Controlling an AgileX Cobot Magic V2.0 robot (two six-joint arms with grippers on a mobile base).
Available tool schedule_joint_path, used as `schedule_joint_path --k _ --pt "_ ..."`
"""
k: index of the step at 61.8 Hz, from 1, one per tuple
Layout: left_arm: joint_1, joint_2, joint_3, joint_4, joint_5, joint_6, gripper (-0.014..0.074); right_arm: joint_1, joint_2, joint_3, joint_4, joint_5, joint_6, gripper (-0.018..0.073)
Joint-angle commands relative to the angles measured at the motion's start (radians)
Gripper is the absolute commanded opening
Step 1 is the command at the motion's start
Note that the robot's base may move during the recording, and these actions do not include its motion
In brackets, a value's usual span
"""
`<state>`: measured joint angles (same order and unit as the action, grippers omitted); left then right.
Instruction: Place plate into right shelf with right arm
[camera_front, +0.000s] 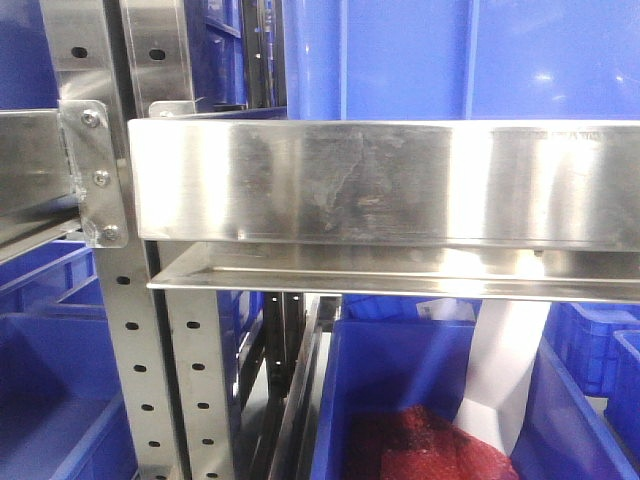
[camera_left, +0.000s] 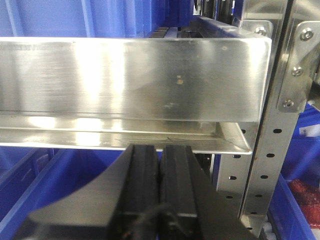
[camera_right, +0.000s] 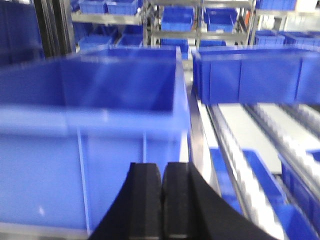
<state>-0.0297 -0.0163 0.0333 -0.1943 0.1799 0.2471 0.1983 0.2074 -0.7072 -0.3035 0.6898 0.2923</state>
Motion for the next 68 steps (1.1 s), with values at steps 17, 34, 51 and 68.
schedule_joint_path --k 17,34,51,68 --pt "-0.002 -0.007 0.008 -0.008 -0.084 -0.003 -0.0047 -0.007 -0.012 0.056 -0.017 -0.044 0.000 0.0029" --pt "-0.002 -0.007 0.008 -0.008 -0.084 -0.003 -0.0047 -0.014 -0.012 0.081 -0.017 -0.072 0.000 0.0029" --pt "-0.002 -0.007 0.008 -0.008 -0.084 -0.003 -0.0047 -0.190 -0.015 0.267 0.143 -0.323 -0.135 0.0029" --pt "-0.002 -0.007 0.008 -0.008 -0.084 -0.003 -0.0047 -0.326 -0.085 0.509 0.366 -0.575 -0.292 0.0029"
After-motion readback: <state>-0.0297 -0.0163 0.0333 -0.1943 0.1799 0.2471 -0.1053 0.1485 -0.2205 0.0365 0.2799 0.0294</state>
